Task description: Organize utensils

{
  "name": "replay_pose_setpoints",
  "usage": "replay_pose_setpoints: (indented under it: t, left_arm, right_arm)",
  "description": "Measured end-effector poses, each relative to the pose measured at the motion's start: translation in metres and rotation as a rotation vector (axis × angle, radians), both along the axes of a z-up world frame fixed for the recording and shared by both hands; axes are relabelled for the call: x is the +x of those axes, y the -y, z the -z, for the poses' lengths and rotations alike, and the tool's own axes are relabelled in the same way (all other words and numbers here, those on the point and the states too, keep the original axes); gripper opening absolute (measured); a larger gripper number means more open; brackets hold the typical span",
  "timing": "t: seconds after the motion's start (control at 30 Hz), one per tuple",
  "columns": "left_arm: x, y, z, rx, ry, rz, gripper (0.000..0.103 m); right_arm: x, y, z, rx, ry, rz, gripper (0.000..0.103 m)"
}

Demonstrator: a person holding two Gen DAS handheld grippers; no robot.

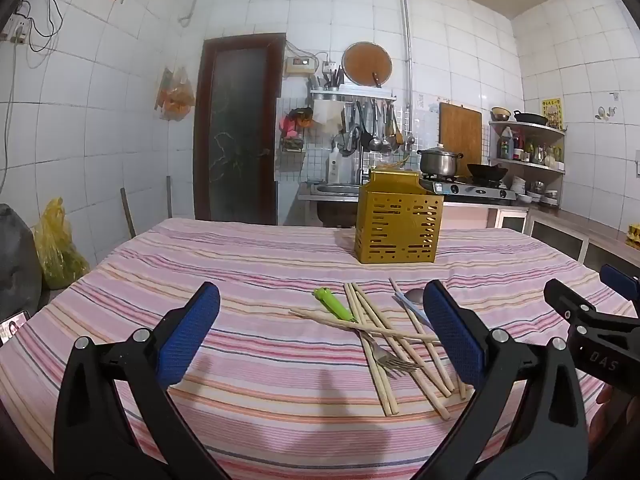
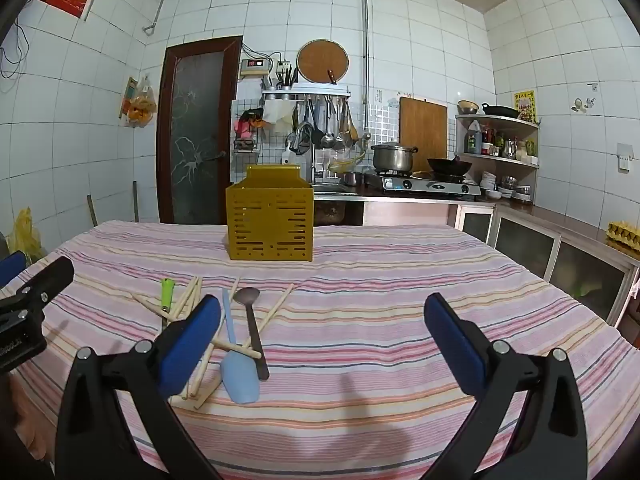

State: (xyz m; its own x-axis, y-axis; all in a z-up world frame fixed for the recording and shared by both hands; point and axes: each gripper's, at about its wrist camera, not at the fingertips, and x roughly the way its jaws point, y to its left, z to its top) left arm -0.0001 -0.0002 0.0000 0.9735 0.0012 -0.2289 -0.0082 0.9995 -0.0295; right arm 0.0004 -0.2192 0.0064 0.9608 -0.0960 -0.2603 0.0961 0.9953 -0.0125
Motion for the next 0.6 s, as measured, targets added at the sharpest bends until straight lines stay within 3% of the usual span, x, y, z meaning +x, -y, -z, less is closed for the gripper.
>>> replay_pose_setpoints:
  t: [0.6]
  left_arm:
    - [0.0032,-0.0014,-0.0015,0.009,0.009,0.001,0.098]
  right_arm:
    - [-0.0045,-0.0002,0.0003,0.002,0.002,0.005,0.099]
